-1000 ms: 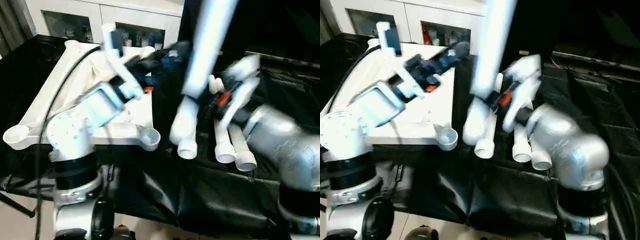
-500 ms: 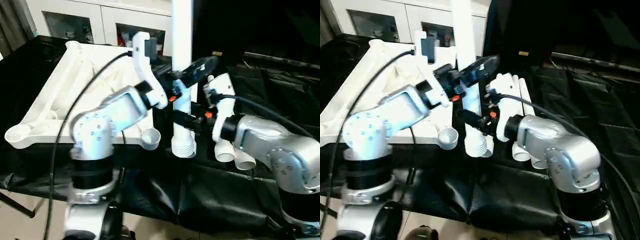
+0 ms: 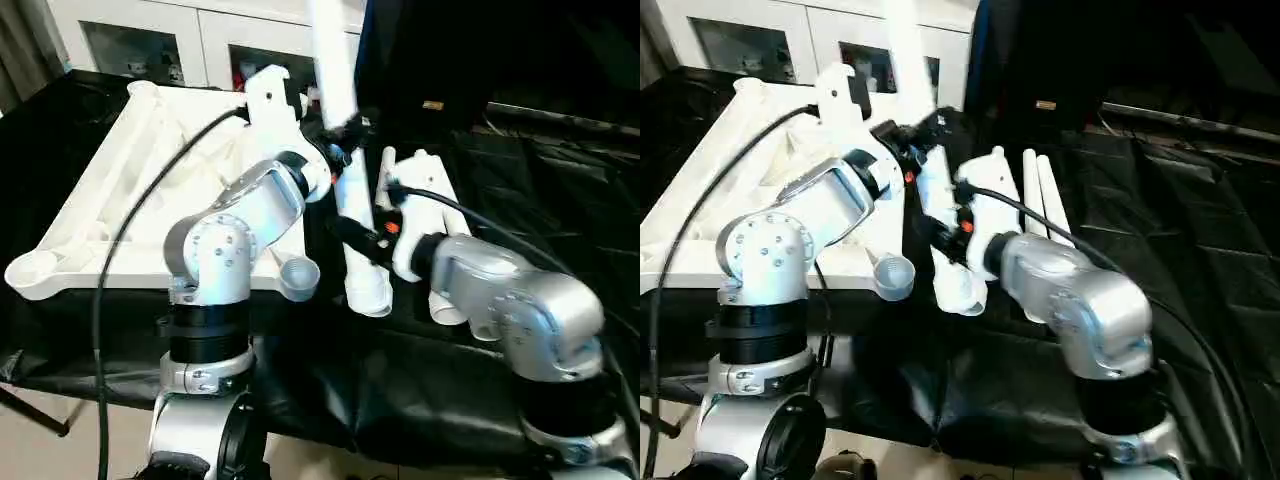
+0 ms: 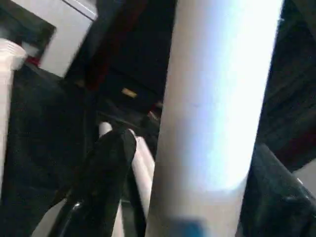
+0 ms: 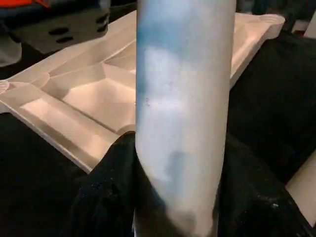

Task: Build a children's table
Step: Pick table leg

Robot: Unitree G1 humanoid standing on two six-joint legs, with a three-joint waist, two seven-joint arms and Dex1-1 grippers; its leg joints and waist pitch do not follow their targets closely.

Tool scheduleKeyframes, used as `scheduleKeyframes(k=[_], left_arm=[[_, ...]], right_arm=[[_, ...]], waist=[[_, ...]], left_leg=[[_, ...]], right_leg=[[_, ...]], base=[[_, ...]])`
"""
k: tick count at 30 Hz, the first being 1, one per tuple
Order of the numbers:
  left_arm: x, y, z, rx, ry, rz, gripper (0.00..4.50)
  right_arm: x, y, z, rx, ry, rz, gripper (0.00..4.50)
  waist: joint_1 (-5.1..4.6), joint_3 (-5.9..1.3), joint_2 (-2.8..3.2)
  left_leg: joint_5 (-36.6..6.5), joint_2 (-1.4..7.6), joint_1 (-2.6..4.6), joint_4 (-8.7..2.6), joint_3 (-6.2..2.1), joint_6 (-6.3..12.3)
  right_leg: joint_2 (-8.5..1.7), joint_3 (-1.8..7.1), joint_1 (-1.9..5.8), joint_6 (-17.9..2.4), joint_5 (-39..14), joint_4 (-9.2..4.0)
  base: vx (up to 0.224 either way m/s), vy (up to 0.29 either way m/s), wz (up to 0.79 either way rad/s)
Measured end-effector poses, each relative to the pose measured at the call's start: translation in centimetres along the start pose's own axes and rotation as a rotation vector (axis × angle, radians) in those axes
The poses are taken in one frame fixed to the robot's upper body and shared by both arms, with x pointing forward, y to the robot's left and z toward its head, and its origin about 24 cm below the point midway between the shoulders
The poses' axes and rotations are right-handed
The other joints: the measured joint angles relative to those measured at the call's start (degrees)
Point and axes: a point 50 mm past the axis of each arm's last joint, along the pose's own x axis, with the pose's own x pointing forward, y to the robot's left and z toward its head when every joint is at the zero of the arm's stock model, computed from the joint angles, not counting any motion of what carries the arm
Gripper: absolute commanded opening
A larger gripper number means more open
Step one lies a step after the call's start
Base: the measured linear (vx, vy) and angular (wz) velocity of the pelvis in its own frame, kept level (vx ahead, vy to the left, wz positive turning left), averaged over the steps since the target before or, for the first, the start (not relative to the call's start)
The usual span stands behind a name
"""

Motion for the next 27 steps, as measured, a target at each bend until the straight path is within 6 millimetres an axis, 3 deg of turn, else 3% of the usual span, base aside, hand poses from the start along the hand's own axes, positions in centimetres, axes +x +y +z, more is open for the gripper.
scheduleKeyframes(k=[11,16,17,18,21,27], left_arm=[[0.1,-0.1,0.2,0.032,-0.033,0.027,1.89],[0.1,-0.1,0.4,0.029,-0.044,0.013,1.8],[0.0,0.1,0.4,0.022,-0.047,0.012,1.78],[0.0,0.1,0.5,0.017,-0.048,0.01,1.78],[-0.2,0.3,0.7,-0.021,-0.043,-0.047,1.78],[-1.1,0.2,1.4,0.072,0.015,-0.276,1.77]], right_arm=[[0.5,0.2,0.4,-0.013,-0.021,-0.021,1.82],[0.5,0.2,0.5,-0.023,-0.036,-0.019,1.82],[0.5,0.2,0.5,-0.023,-0.038,-0.017,2.38],[0.5,0.2,0.5,-0.022,-0.039,-0.016,2.52],[0.2,-0.1,1.2,0.016,-0.088,0.012,2.54],[-1.7,-0.9,3.0,0.059,-0.16,0.15,3.16]], waist=[[-0.06,-0.01,0.01],[-0.06,-0.02,0.04],[-0.07,-0.02,0.04],[-0.07,-0.02,0.04],[-0.06,-0.02,0.04],[0.1,-0.02,0.04]], left_leg=[[0.0,0.0,0.03,0.01,-0.01,-0.05],[0.0,0.0,0.03,0.01,-0.01,-0.06],[0.0,0.0,0.03,0.01,-0.02,-0.06],[0.0,0.0,0.03,0.01,-0.01,-0.06],[0.0,0.0,0.02,0.02,-0.01,-0.06],[0.0,0.0,0.05,0.08,-0.01,-0.05]], right_leg=[[0.0,0.0,0.02,0.0,0.1,0.01],[0.0,0.0,0.02,0.0,0.1,0.02],[0.0,0.0,0.02,0.0,0.1,0.02],[0.0,0.0,0.02,0.0,0.1,0.02],[0.0,0.0,0.0,0.0,0.1,0.03],[0.0,0.0,0.05,0.0,0.1,0.04]], base=[[0.0,0.0,0.0],[0.0,0.0,0.0],[0.0,0.0,0.0],[0.0,0.0,0.0],[0.0,0.0,0.0],[0.0,0.0,0.0]])
